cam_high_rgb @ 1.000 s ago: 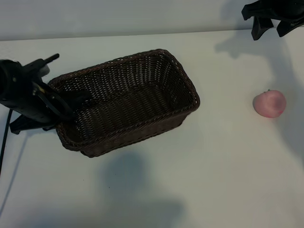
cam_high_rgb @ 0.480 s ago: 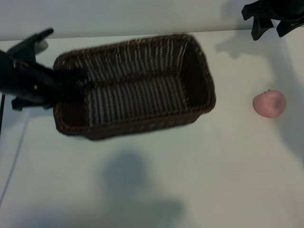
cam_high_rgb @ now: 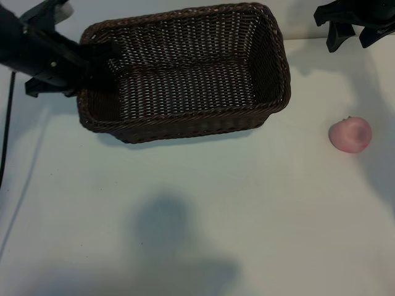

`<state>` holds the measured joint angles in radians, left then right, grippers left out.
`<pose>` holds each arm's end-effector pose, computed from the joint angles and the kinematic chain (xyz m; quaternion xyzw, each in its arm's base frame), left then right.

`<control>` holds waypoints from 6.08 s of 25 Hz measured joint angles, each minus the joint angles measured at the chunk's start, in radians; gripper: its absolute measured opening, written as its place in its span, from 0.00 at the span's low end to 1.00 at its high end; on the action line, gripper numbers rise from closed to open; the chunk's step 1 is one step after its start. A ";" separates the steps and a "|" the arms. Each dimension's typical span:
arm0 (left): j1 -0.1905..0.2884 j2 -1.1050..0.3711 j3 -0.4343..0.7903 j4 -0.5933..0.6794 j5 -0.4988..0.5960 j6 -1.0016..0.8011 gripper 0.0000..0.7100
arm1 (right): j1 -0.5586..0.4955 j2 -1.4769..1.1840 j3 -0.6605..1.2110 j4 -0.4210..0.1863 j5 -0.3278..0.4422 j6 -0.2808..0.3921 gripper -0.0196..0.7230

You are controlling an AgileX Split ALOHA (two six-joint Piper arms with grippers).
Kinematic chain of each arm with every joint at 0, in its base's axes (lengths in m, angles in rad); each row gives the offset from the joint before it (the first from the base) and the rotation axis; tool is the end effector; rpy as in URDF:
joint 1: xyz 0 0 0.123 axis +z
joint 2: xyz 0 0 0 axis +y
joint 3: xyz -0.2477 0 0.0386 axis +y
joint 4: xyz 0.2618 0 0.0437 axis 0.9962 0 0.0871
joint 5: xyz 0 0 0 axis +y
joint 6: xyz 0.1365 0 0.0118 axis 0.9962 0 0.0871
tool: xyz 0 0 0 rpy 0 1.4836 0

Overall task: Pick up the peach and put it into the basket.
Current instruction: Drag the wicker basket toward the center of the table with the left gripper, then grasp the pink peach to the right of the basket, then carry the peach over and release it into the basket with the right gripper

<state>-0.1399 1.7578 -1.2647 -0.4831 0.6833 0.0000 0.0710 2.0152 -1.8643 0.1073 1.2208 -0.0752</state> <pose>0.3930 -0.0960 0.1614 -0.0779 0.9507 -0.2066 0.2176 0.4432 0.0453 0.2032 -0.0612 0.9865 0.0522 0.1426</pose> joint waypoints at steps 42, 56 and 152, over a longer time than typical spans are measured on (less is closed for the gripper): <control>-0.123 0.406 -0.260 -0.044 0.024 -0.005 0.45 | 0.000 0.000 0.000 0.000 0.000 0.000 0.79; -0.125 0.245 -0.281 0.172 0.120 -0.109 0.88 | 0.000 0.000 0.000 0.000 0.000 0.000 0.79; -0.102 0.083 -0.403 0.531 0.418 -0.185 0.84 | 0.178 -0.122 0.168 -0.071 -0.075 0.143 0.09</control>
<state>-0.2416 1.8407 -1.6673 0.0482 1.1009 -0.1853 0.2494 1.8931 -1.6963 0.0364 1.1463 0.0677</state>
